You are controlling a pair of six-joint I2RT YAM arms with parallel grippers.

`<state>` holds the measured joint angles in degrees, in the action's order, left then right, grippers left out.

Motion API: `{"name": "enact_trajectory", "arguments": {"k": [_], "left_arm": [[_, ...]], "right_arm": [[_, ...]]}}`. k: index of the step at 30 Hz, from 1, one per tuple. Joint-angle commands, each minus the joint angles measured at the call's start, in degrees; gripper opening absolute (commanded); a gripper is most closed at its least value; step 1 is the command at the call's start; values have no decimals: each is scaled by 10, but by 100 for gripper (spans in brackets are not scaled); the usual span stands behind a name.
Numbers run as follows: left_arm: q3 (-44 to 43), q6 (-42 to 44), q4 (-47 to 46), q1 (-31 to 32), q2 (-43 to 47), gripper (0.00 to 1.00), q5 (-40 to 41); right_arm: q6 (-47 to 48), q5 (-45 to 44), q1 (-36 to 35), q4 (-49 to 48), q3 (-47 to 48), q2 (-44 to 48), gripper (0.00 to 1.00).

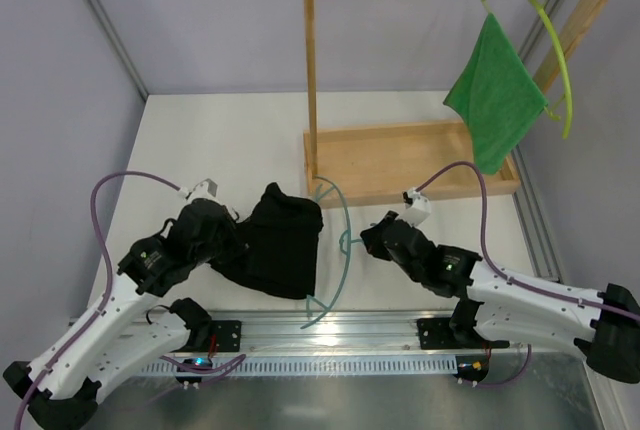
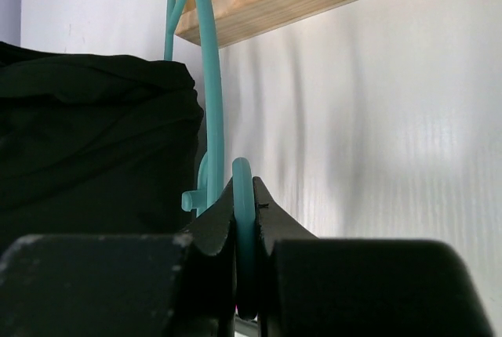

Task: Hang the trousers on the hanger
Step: Place trousers on hanger

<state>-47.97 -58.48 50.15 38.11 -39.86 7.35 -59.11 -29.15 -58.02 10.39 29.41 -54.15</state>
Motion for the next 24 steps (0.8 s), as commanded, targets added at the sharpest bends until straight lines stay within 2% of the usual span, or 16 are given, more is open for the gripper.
{"name": "enact_trajectory", "arguments": {"k": [1, 5, 9, 13, 15, 19, 24], "left_arm": [[-12, 21, 52, -8, 11, 0, 110], [33, 18, 28, -8, -6, 0, 111], [93, 9, -21, -9, -22, 0, 104], [122, 7, -31, -13, -46, 0, 124], [126, 5, -35, -15, -53, 0, 131], [130, -21, -21, -22, -70, 0, 195], [147, -24, -31, -42, -66, 0, 217]], "right_arm": [[20, -77, 5, 191, 13, 59, 4], [13, -70, 5, 250, 16, 98, 4], [49, -44, 5, 201, 6, 112, 4], [88, -24, 4, 146, 9, 88, 4], [92, -25, 4, 147, 20, 51, 4], [84, -37, 4, 165, 21, -1, 4], [62, -57, 5, 190, 10, 21, 4]]}}
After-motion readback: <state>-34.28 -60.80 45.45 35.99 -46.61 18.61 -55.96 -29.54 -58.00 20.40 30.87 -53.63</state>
